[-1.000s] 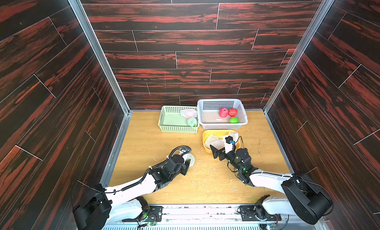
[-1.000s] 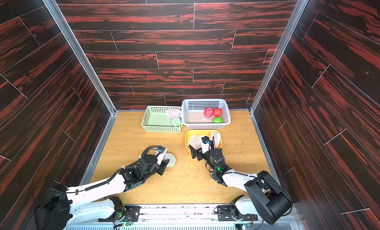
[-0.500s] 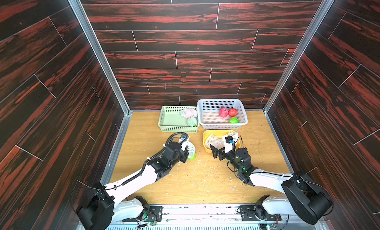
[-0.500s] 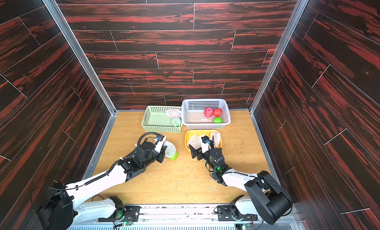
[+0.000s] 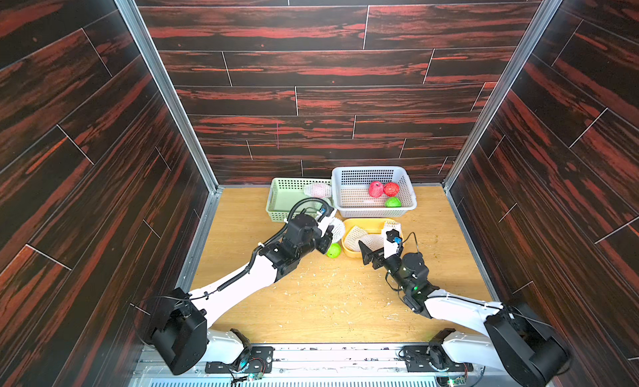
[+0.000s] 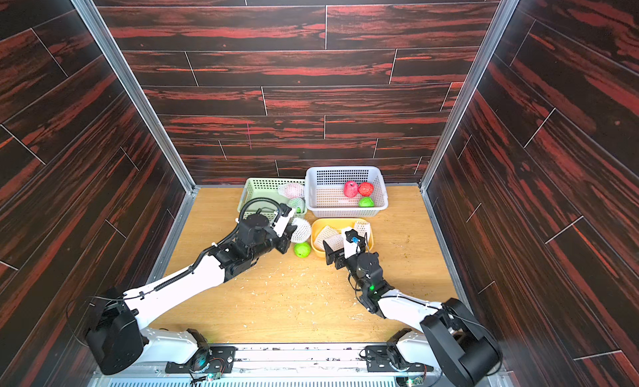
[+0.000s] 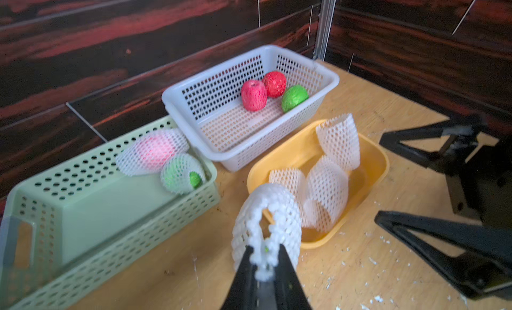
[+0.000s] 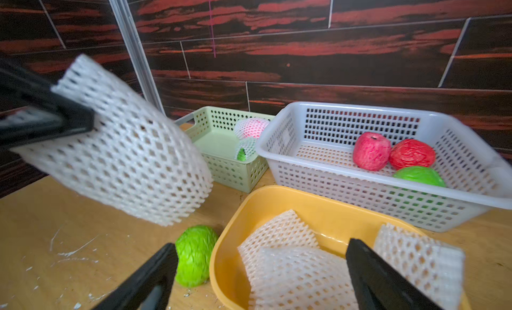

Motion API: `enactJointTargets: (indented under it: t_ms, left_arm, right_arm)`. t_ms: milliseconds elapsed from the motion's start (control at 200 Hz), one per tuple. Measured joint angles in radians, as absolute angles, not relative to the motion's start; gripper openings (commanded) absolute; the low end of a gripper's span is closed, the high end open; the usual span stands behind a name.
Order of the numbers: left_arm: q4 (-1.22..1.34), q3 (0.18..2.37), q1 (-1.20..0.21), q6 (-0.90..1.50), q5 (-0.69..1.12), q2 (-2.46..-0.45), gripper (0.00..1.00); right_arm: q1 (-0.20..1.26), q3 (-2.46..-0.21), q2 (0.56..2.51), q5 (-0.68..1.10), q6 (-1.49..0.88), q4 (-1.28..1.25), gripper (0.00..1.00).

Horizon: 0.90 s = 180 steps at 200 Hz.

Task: Remove foam nets from apples
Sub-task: Remove the foam net from the apple, then place the foam net into the storage box.

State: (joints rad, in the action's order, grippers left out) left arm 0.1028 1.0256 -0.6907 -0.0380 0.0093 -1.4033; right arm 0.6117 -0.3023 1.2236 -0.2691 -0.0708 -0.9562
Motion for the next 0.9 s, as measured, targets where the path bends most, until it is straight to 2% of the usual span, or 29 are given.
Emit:
enactJointTargets:
  t_ms: [175, 436, 822, 872, 902]
  left_arm:
    - [0.229, 1.149, -0.690, 0.002, 0.065, -1.526, 0.16]
    - [0.360, 1.370, -0.708, 0.063, 0.165, -1.834, 0.15]
    - [0.580, 1.442, -0.740, 0.433, 0.149, -2.072, 0.17]
    - [0.600, 1.438, -0.742, 0.463, 0.139, -2.080, 0.18]
    - [0.616, 1.432, -0.743, 0.481, 0.131, -2.081, 0.22]
  right_arm:
    - [0.612, -0.247, 1.084, -0.466, -0.070, -0.970, 0.99]
    - [0.611, -0.168, 0.951, -0.686, -0.064, -1.042, 0.99]
    - [0.612, -0.165, 0.950, -0.733, -0.051, -1.039, 0.99]
    - [0.612, -0.172, 0.952, -0.729, -0.051, -1.032, 0.99]
    - [0.611, -0.175, 0.953, -0.726, -0.051, -1.031, 0.99]
